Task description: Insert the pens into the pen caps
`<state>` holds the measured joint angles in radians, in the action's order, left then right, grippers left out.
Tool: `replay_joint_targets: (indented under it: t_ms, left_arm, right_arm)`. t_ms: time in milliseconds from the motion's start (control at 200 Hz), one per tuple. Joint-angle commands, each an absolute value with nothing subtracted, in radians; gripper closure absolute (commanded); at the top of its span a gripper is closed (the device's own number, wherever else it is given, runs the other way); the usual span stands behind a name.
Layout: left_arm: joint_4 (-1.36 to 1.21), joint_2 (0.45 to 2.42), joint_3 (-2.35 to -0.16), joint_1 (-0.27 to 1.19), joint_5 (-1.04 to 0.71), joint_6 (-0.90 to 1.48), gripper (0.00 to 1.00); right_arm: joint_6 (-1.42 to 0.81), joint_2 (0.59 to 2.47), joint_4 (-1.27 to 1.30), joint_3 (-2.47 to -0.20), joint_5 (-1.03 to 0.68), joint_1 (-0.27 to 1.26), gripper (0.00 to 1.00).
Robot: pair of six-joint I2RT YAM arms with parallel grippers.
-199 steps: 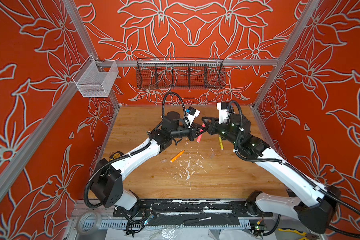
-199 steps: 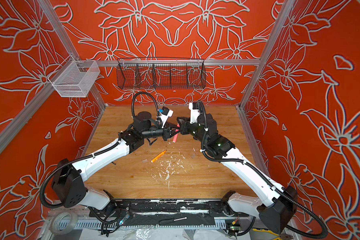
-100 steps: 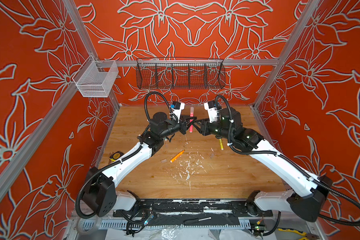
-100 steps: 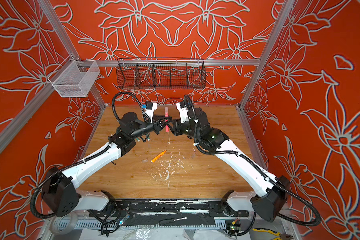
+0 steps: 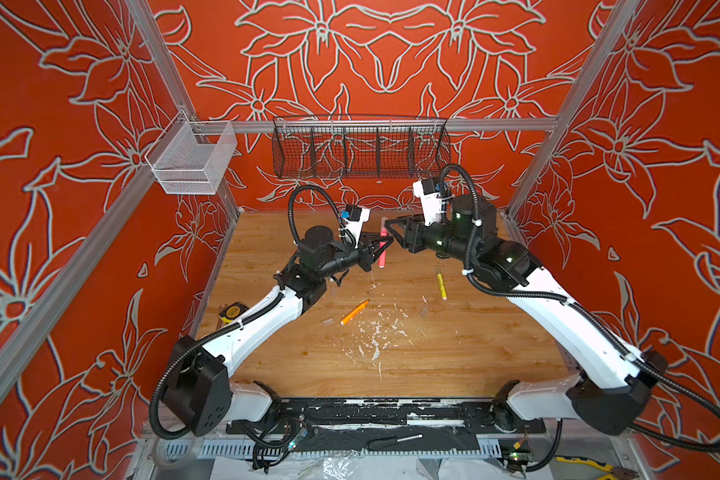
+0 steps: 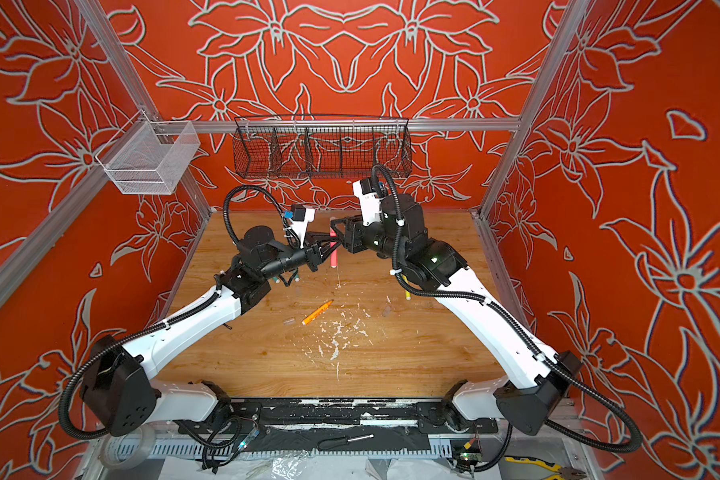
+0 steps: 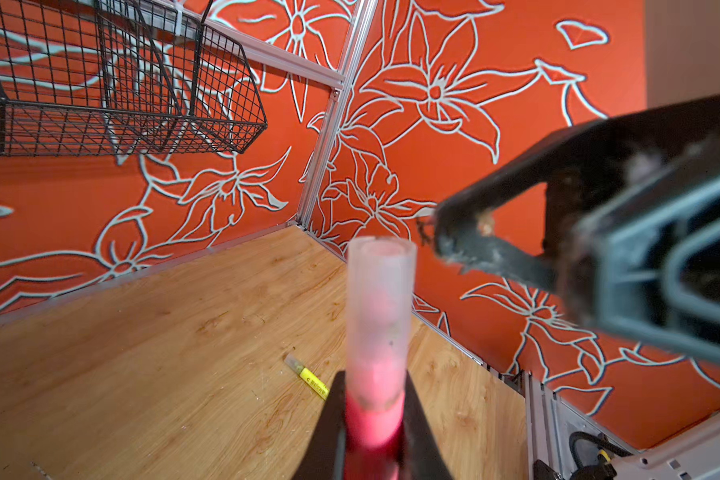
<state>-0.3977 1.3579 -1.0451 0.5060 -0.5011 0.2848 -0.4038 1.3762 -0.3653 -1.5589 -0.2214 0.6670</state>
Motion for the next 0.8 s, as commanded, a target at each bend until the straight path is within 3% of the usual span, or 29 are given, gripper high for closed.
replay_joint_targets:
  t_ms: [0, 150, 470, 626, 796]
  left_arm:
    - [-0.426, 1.317, -1.038, 0.511, -0.524, 0.270, 1.00]
    - [-0.428, 1.316, -1.041, 0.511, -0.528, 0.270, 1.00]
    - [-0.434, 1.319, -1.041, 0.511, -0.538, 0.273, 1.00]
    - [-0.424, 1.317, -1.039, 0.511, -0.541, 0.276, 1.00]
    - [-0.354, 1.306, -1.036, 0.511, -0.571, 0.280, 0.58]
  right_arm:
    - [-0.404, 1.429, -0.380, -1.580, -0.272, 0.664, 0.58]
    - [-0.420, 1.443, -0.375, -1.562, -0.291, 0.664, 0.65]
    - [-0.444, 1.435, -0.363, -1.544, -0.349, 0.664, 0.99]
    - [-0.448, 1.403, -0.347, -1.527, -0.307, 0.662, 1.00]
    - [-0.451, 1.363, -0.312, -1.504, -0.244, 0.656, 1.00]
